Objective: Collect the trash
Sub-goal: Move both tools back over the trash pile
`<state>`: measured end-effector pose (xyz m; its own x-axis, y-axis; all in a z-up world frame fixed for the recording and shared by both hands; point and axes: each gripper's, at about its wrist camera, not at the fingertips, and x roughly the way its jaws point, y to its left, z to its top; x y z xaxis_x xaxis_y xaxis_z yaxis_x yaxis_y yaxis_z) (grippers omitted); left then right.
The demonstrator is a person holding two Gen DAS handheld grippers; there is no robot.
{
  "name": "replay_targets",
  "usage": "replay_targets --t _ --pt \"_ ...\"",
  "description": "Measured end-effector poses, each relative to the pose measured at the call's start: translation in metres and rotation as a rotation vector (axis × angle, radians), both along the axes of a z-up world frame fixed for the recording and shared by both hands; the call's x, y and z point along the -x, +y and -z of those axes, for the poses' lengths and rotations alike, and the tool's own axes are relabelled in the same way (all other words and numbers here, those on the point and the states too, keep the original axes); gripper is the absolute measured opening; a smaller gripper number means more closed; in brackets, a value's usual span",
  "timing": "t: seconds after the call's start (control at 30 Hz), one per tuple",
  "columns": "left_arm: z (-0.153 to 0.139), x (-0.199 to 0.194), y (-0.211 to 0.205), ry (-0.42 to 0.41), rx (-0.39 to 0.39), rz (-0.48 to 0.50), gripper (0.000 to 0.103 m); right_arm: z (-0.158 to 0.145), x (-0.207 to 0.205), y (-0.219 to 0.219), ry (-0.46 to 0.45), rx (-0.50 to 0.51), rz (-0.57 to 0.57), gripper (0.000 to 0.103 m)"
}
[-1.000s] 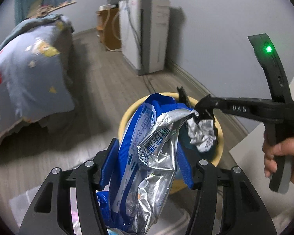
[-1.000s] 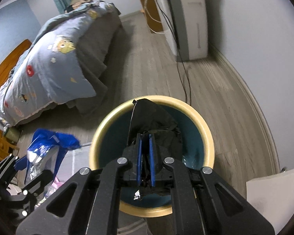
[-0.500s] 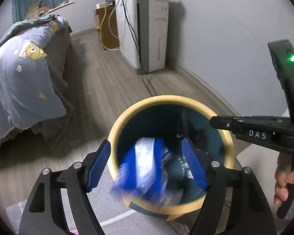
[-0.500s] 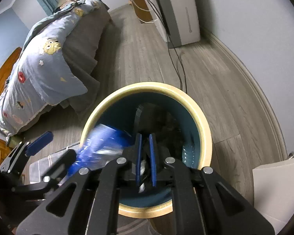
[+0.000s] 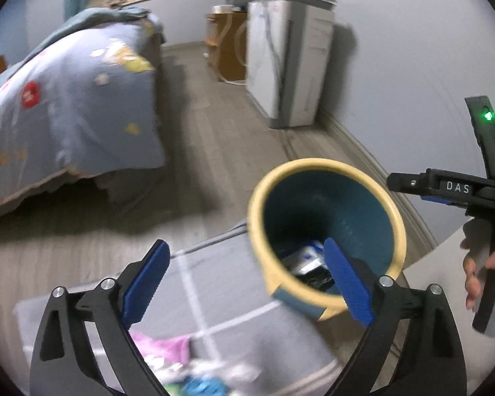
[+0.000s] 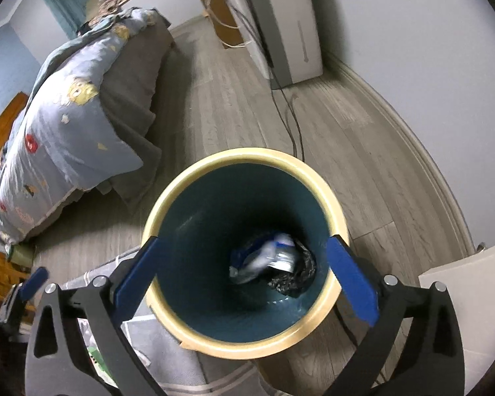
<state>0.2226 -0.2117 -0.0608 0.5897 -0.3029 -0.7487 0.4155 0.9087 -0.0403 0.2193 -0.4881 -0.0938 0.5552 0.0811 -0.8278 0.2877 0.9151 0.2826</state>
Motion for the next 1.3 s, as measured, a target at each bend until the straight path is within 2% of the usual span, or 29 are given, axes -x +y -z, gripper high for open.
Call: replay_targets --t 0.3,0.47,0.6,0.7,0.87,1.1,1.3 --pt "-0.033 0.050 0.122 -0.038 -0.045 -0.191 0.097 -0.033 0.007 0.064 -0.039 0.051 -0.104 0.097" --pt "-0.033 0.089 0.177 -0.025 -0.064 -0.283 0.097 -0.042 0.023 0.108 -0.052 0.021 -0.180 0.097" --pt "-0.029 0.116 0.208 -0.025 -0.052 -0.336 0.097 -0.046 0.038 0.146 -0.055 0.048 -0.229 0.097" --pt "-0.022 0.132 0.228 -0.019 -0.037 -0.365 0.097 -0.039 0.051 0.176 -0.037 0.083 -0.270 0.097" --pt "-0.013 0.152 0.257 -0.032 -0.066 -0.395 0.097 -0.023 0.066 0.221 0.011 0.114 -0.333 0.097" --pt "-0.005 0.157 0.304 -0.004 -0.021 -0.496 0.097 0.001 0.084 0.279 0.059 0.156 -0.411 0.097" --pt "0.004 0.153 0.316 0.022 -0.010 -0.502 0.097 0.031 0.089 0.320 0.122 0.213 -0.470 0.097"
